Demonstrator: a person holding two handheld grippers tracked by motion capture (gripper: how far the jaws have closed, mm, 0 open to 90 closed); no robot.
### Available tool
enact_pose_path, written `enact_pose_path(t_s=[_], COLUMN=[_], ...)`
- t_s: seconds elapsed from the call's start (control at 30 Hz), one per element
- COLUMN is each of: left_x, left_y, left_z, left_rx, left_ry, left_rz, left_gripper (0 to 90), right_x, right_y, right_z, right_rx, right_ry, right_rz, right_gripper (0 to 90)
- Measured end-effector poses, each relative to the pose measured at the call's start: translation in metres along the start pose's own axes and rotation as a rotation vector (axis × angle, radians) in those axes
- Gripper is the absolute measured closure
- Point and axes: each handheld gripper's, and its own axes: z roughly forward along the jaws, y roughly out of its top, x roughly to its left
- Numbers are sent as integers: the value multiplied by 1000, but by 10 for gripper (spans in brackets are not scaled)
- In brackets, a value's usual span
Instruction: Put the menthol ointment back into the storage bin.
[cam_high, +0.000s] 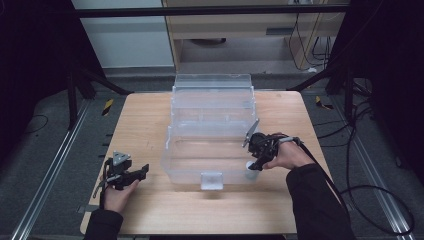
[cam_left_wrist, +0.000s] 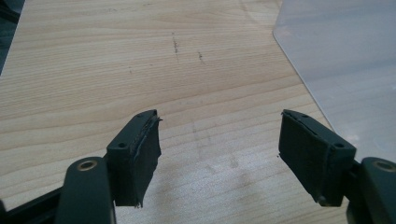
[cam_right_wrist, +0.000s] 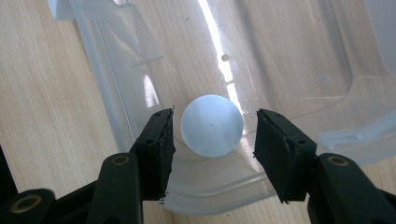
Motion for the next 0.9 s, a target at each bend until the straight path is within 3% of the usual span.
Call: enact_pose_path(t_s=[0.23,0.3,0.43,0.47,0.5,0.53,0.57,0.63,0.67,0.73,0.8,0.83,0.87,0.9], left_x=[0,0,0,0,1,1,1,1,1,1,0,0,0,0], left_y=[0,0,0,0,0,0,0,0,0,0,0,0,0,0], left_z=[0,0,-1,-1,-1,-1,-1,-1,-1,-1,-2,-2,-2,-2], left_rx=[0,-1,-1,-1,-1,-1,-1,-2,-2,-2,-5,-5,-5,-4], left_ry=[0,1,2,2,2,2,3,3,3,3,2,0,0,-1], left_rz=[-2,-4,-4,-4,-5,-5,-5,-5,-5,-5,-5,-5,-5,-5], left_gripper=[287,287,287,287,287,287,288,289,290,293,302,317,324,334], right_x=[1,3,7,7,10,10,11,13,13,16,18,20,20,23], right_y=[-5,-10,-18,-18,-25,-25,-32,-41,-41,-54,-62,-74,-74,-86], right_z=[-17,-26,-37,-37,-41,-41,-45,-48,-48,-49,-47,-44,-44,-40], right_rx=[-78,-130,-231,-231,-273,-273,-323,-385,-385,-470,-516,-561,-561,-606], right_ry=[-41,-88,-119,-119,-132,-132,-170,-195,-195,-244,-262,-292,-292,-320], right_rz=[48,70,132,132,174,174,221,288,288,368,402,430,430,464], right_gripper=[393,337,269,269,255,255,221,223,223,221,207,204,204,219])
